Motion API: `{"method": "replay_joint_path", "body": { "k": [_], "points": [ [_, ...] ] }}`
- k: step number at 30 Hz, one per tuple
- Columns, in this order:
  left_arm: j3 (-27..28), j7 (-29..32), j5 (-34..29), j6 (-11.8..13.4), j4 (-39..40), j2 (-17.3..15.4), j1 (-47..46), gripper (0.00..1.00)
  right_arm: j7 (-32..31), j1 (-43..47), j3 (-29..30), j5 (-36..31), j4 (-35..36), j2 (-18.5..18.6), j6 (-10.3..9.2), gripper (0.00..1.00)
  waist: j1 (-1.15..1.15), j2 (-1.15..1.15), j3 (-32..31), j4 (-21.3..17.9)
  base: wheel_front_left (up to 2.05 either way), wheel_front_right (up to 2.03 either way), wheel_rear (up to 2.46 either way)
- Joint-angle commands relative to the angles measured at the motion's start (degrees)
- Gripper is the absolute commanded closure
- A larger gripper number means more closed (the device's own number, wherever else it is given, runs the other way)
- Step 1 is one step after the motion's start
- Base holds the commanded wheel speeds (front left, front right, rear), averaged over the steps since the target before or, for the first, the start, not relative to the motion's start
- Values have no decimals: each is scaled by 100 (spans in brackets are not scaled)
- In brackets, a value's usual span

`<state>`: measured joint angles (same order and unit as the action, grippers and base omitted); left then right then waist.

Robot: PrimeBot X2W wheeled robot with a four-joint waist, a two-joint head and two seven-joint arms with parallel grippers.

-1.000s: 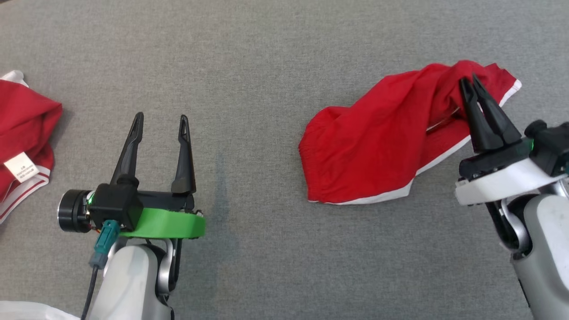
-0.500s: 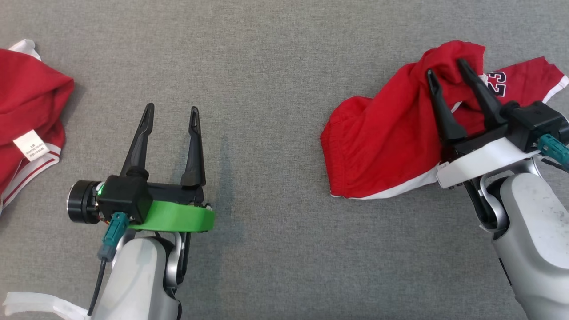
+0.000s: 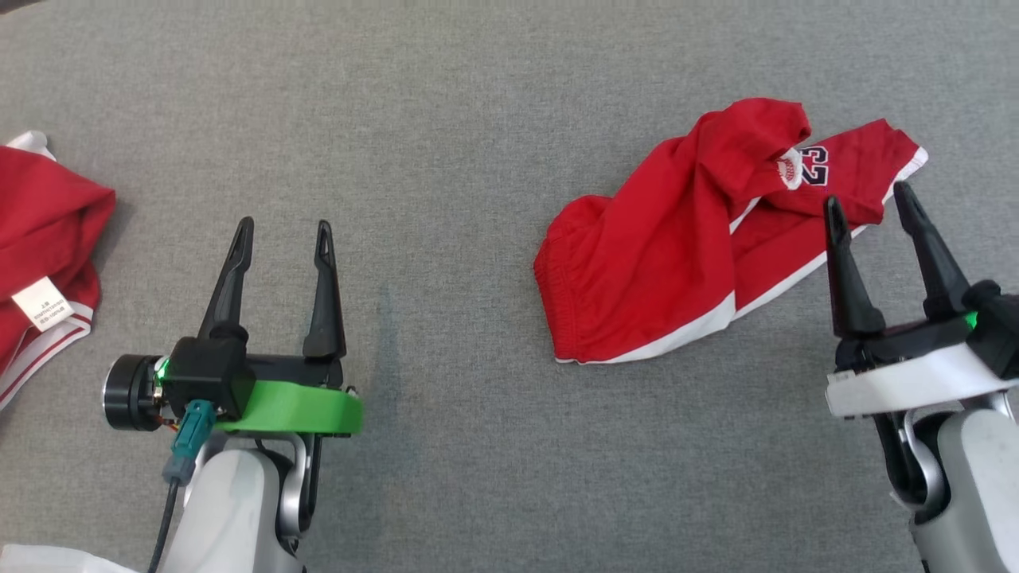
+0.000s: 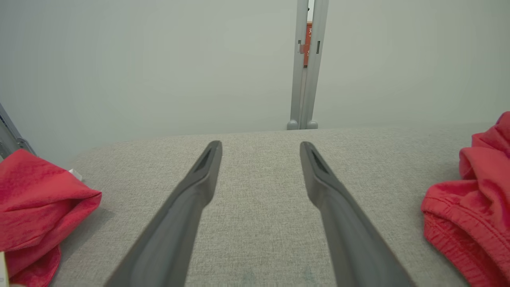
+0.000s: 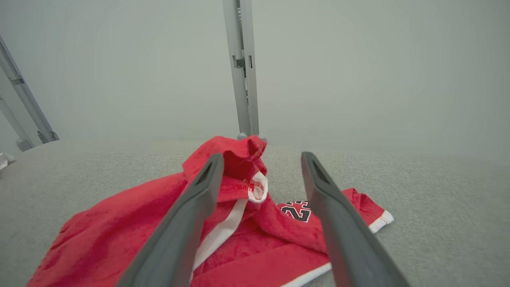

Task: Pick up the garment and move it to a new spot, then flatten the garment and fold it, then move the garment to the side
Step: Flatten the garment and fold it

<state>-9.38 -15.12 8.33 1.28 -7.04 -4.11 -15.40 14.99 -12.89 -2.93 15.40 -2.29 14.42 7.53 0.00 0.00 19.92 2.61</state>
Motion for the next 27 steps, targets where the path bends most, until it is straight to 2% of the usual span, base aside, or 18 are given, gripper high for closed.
{"method": "replay_joint_path", "body": {
  "k": [1,12,27],
  "points": [
    [29,-3,-35,26,-4,-35,109,0,21,198,49,-50,52,-43,-8,0,0,0,-196,-128,0,0,0],
    [92,-3,28,13,-11,-82,460,0,-136,909,130,-167,412,-262,-8,0,0,0,-505,-218,0,0,0],
    [-23,-3,19,-6,49,-67,417,0,-313,934,266,-140,419,-255,-8,0,0,0,-494,-222,0,0,0]
  ]
}}
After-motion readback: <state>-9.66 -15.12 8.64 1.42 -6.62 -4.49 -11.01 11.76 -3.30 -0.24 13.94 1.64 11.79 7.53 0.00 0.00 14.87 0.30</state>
